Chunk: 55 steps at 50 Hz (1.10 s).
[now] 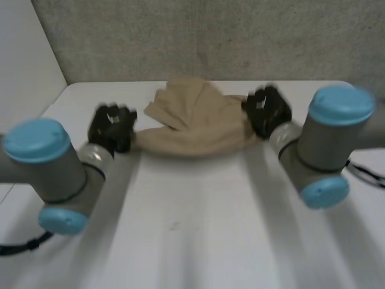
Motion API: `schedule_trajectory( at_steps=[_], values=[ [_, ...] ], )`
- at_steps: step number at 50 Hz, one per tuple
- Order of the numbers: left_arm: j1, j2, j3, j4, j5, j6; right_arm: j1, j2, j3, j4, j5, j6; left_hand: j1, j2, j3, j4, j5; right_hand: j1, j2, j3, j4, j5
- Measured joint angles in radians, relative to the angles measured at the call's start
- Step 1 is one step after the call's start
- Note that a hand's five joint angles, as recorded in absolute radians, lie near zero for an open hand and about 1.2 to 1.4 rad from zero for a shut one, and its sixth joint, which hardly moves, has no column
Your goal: Fold the shorts.
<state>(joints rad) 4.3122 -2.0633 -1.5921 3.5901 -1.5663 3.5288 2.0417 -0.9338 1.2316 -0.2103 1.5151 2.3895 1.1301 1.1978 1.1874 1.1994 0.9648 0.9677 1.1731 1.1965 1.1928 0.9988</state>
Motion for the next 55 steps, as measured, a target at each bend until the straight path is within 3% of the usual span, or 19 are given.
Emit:
schedule_trajectory(
  at_steps=[4, 8, 16, 23, 29, 38, 46, 55],
  values=[
    [-0.017, -0.051, -0.052, -0.032, -0.003, 0.011, 0.002, 0.076, 0.053, 0.017, 0.011, 0.000, 0.000, 0.000, 0.000, 0.000, 0.000, 0.000, 0.000, 0.000, 0.000, 0.000],
    [-0.029, -0.021, -0.084, -0.120, -0.008, 0.035, -0.001, 0.066, 0.117, 0.044, 0.016, 0.002, 0.000, 0.000, 0.000, 0.000, 0.000, 0.000, 0.000, 0.000, 0.000, 0.000],
    [-0.038, 0.174, -0.156, -0.408, -0.019, 0.082, -0.002, -0.176, 0.251, 0.180, 0.021, -0.026, 0.000, 0.000, 0.000, 0.000, 0.014, 0.000, 0.000, 0.000, 0.000, 0.000],
    [-0.049, 0.388, -0.281, -0.730, -0.022, 0.195, -0.003, -0.327, 0.328, 0.633, 0.021, -0.150, 0.000, 0.000, 0.000, 0.000, 0.015, 0.000, 0.000, 0.000, 0.000, 0.000],
    [-0.091, 0.473, -0.338, -0.861, -0.022, 0.312, -0.007, -0.341, 0.396, 0.824, 0.017, -0.248, 0.000, 0.000, 0.000, 0.000, 0.015, 0.000, 0.000, 0.000, 0.000, 0.000],
    [-0.125, 0.383, -0.202, -0.680, -0.028, 0.334, -0.009, -0.304, 0.362, 0.640, 0.021, -0.184, 0.000, 0.000, 0.000, 0.000, 0.035, 0.000, 0.000, 0.000, 0.000, 0.003],
    [-0.125, 0.135, 0.053, -0.392, -0.033, 0.251, -0.010, -0.203, 0.219, 0.422, 0.056, -0.050, 0.000, 0.000, 0.000, 0.000, 0.035, 0.000, 0.000, 0.000, 0.000, 0.006],
    [-0.123, -0.175, 0.342, -0.118, -0.093, 0.214, -0.008, -0.046, 0.053, 0.146, 0.112, -0.052, 0.000, 0.000, 0.000, 0.000, 0.035, 0.000, 0.000, 0.000, 0.000, 0.006]
  ],
)
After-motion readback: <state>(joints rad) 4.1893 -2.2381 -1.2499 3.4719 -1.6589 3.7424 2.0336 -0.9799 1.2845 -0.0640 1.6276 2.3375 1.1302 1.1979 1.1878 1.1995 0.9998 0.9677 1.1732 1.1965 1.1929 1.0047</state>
